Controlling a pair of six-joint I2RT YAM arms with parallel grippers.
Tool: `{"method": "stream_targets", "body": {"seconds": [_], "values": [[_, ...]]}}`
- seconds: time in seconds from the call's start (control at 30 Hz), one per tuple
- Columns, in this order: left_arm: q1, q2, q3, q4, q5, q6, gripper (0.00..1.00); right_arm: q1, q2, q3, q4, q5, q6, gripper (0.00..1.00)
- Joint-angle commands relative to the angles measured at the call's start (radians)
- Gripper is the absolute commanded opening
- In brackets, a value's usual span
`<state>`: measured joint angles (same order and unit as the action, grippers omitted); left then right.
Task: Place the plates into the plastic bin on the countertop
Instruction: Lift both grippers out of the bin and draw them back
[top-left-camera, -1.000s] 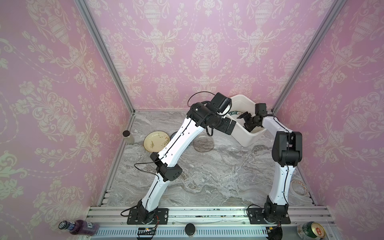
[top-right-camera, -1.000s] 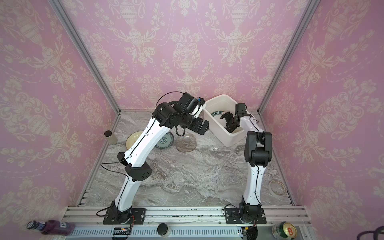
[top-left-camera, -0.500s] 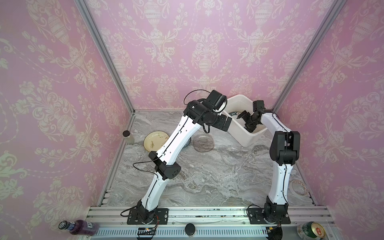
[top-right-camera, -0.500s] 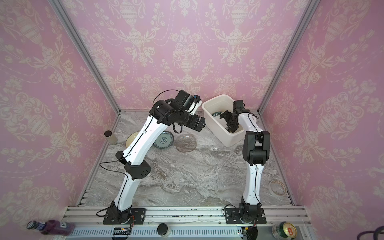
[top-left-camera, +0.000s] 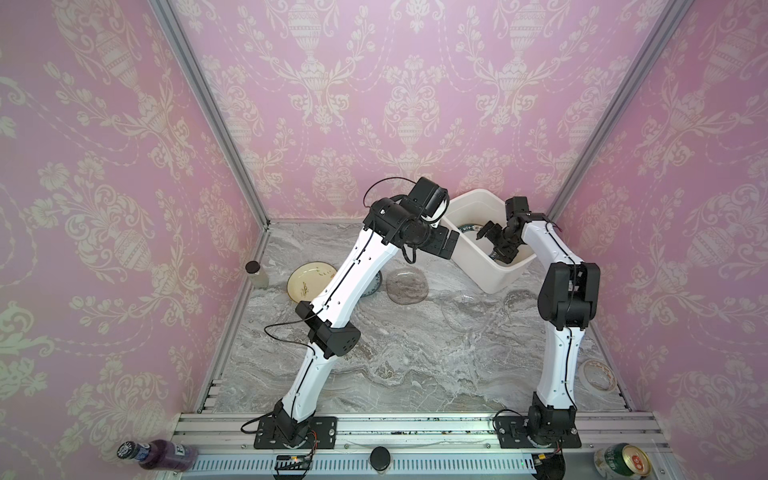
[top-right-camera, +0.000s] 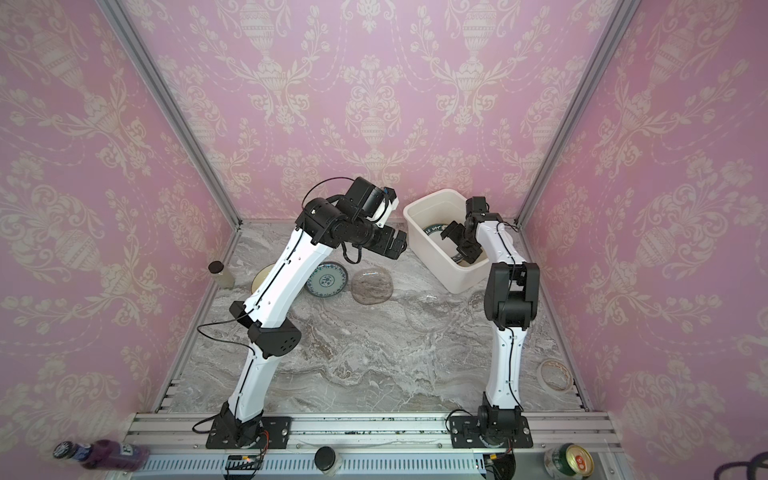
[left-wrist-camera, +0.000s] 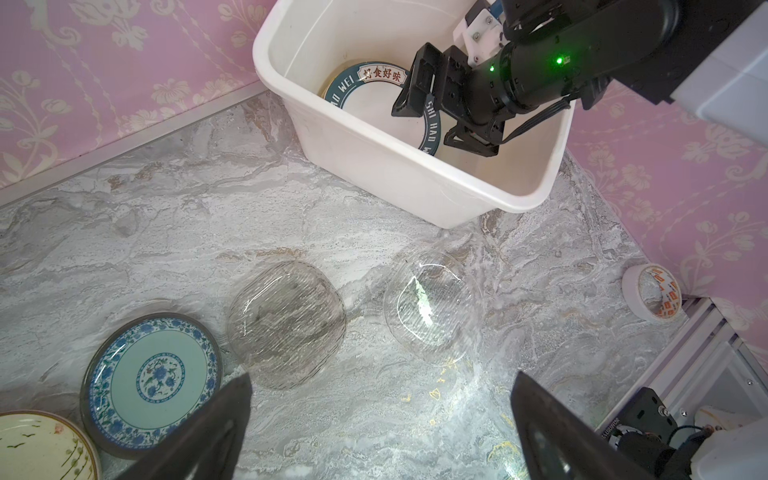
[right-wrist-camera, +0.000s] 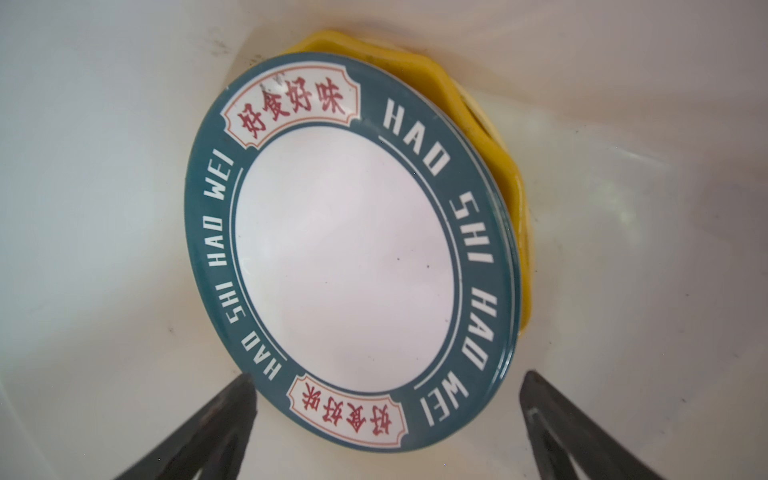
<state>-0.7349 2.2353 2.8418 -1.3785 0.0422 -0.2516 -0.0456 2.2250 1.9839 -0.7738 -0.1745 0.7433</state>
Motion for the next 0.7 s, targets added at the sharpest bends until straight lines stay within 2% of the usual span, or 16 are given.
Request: {"method": "stream_targets", "body": {"seconds": [0.0,0.17,0.3,0.4,0.47,0.57,0.67], "values": [[0.011,-0.004,-0.008,-0.018,-0.004,0.013,0.99,0.003,-0.044,0.024,-0.006,0.038,-0.055,1.0],[0.01,-0.039,-0.009,-0.039,-0.111,-0.024,0.99,0.029,-0.157,-0.006,0.016,0.038,-0.084,1.0],[0.011,-0.085,-0.017,-0.071,-0.201,-0.065,0.99,0.055,-0.293,-0.103,0.074,0.023,-0.109,1.0],[0.009,-0.144,-0.078,-0.084,-0.245,-0.092,0.99,0.073,-0.418,-0.201,0.138,-0.012,-0.122,0.98],[0.007,-0.198,-0.148,-0.079,-0.281,-0.109,0.99,0.085,-0.503,-0.265,0.166,-0.033,-0.128,0.97],[0.006,-0.324,-0.331,-0.015,-0.315,-0.107,0.99,0.114,-0.644,-0.376,0.189,-0.038,-0.139,0.95],[0.006,-0.508,-0.603,0.143,-0.334,-0.108,0.99,0.144,-0.774,-0.502,0.208,-0.051,-0.139,0.93]]}}
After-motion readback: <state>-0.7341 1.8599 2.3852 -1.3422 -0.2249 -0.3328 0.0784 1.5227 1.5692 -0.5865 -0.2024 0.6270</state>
